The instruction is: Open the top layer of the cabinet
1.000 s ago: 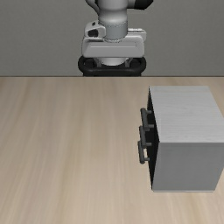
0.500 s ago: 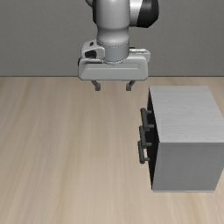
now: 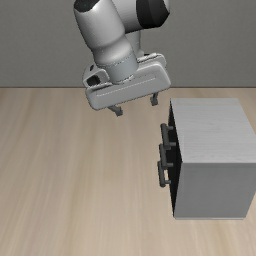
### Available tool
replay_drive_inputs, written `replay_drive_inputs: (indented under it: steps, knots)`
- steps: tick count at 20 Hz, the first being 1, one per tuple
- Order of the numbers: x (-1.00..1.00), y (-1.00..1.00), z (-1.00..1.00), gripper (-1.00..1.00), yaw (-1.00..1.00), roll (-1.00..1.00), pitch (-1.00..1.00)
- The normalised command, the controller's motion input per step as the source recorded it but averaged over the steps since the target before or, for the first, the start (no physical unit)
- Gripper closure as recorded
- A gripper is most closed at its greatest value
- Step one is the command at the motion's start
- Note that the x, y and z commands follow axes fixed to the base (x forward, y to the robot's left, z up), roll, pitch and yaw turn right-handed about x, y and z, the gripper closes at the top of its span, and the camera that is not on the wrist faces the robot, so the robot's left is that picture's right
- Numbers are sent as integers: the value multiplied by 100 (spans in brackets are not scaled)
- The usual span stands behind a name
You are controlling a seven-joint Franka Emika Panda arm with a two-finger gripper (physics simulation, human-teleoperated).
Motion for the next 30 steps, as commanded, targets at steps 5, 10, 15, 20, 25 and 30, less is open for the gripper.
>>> replay_drive_inputs:
  steps: [5, 10, 15, 20, 25, 30]
  knots:
    - [0, 0, 0, -100, 0, 49, 0]
    - [0, 0, 0, -100, 0, 45, 0]
    - [0, 0, 0, -100, 0, 45, 0]
    - [0, 0, 0, -100, 0, 45, 0]
    - [0, 0, -100, -100, 0, 0, 0]
    - [0, 80, -20, -100, 0, 0, 0]
